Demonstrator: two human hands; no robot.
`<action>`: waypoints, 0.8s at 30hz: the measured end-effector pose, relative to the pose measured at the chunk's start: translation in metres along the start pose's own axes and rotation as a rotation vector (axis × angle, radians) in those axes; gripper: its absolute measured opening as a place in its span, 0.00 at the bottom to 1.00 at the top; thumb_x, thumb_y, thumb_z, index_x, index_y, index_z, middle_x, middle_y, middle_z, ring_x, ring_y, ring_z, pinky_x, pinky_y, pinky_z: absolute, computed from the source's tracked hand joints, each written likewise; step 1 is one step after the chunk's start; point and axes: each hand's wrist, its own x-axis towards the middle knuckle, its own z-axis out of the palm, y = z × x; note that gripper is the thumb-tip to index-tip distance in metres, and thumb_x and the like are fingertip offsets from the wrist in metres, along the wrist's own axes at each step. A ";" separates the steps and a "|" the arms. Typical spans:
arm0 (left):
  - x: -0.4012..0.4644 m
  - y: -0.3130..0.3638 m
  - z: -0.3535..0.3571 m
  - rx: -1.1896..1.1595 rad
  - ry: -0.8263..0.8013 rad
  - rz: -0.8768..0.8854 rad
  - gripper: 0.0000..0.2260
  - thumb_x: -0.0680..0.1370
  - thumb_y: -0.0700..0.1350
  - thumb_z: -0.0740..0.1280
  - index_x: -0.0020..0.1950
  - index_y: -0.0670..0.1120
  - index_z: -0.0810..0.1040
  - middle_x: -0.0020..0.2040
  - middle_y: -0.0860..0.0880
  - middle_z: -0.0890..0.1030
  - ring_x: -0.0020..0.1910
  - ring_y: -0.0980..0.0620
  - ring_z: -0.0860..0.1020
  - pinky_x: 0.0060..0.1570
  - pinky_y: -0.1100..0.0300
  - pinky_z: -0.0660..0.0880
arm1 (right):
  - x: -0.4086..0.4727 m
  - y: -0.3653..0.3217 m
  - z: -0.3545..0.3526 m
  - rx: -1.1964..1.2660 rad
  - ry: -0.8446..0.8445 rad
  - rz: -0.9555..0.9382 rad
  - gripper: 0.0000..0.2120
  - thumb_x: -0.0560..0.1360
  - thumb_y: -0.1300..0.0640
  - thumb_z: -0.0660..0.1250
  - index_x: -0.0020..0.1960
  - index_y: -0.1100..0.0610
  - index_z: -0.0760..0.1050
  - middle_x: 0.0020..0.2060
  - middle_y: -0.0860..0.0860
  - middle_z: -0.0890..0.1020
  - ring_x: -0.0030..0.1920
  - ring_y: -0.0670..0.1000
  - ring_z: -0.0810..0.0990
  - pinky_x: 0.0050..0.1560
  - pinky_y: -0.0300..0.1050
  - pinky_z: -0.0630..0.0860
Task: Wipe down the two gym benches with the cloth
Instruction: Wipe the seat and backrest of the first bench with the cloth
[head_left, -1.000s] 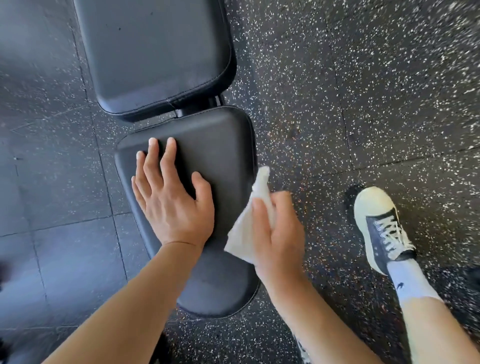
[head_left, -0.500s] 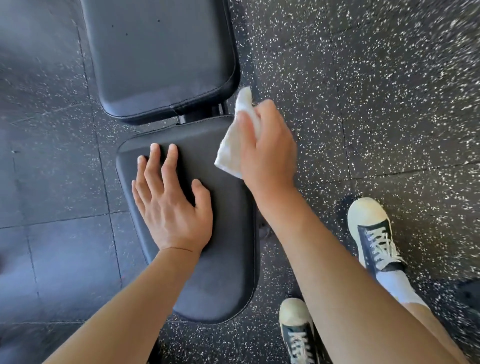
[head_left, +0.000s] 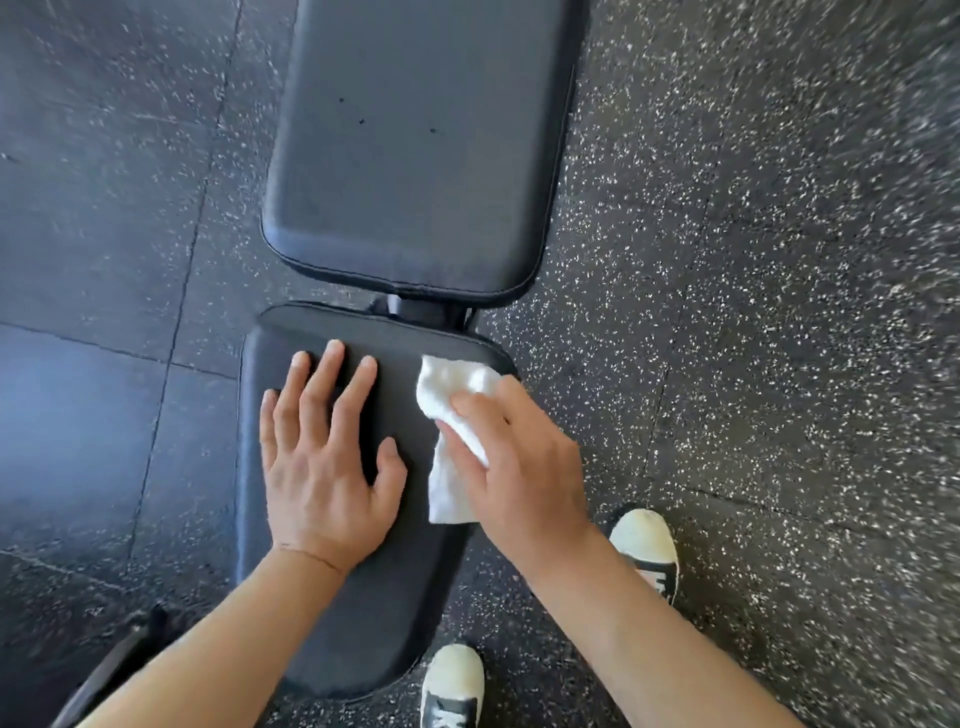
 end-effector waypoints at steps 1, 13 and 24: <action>0.000 0.000 -0.001 -0.001 -0.003 0.002 0.32 0.77 0.54 0.60 0.82 0.52 0.66 0.85 0.50 0.60 0.85 0.43 0.55 0.82 0.38 0.51 | 0.010 -0.001 0.000 -0.043 -0.019 -0.027 0.08 0.77 0.54 0.72 0.55 0.53 0.79 0.46 0.52 0.78 0.39 0.55 0.78 0.30 0.48 0.74; 0.001 -0.001 -0.002 -0.013 0.019 0.014 0.31 0.78 0.55 0.64 0.82 0.50 0.67 0.85 0.49 0.60 0.85 0.43 0.54 0.82 0.36 0.52 | 0.088 -0.037 -0.008 -0.266 -0.456 -0.199 0.15 0.82 0.48 0.65 0.67 0.50 0.76 0.51 0.51 0.78 0.46 0.57 0.81 0.39 0.50 0.74; 0.003 0.000 -0.020 -0.081 -0.090 -0.002 0.30 0.80 0.56 0.63 0.83 0.52 0.66 0.85 0.50 0.59 0.85 0.43 0.54 0.82 0.36 0.53 | 0.064 0.015 -0.049 -0.280 -0.550 -0.373 0.11 0.82 0.47 0.63 0.62 0.50 0.75 0.49 0.47 0.75 0.44 0.50 0.77 0.36 0.45 0.76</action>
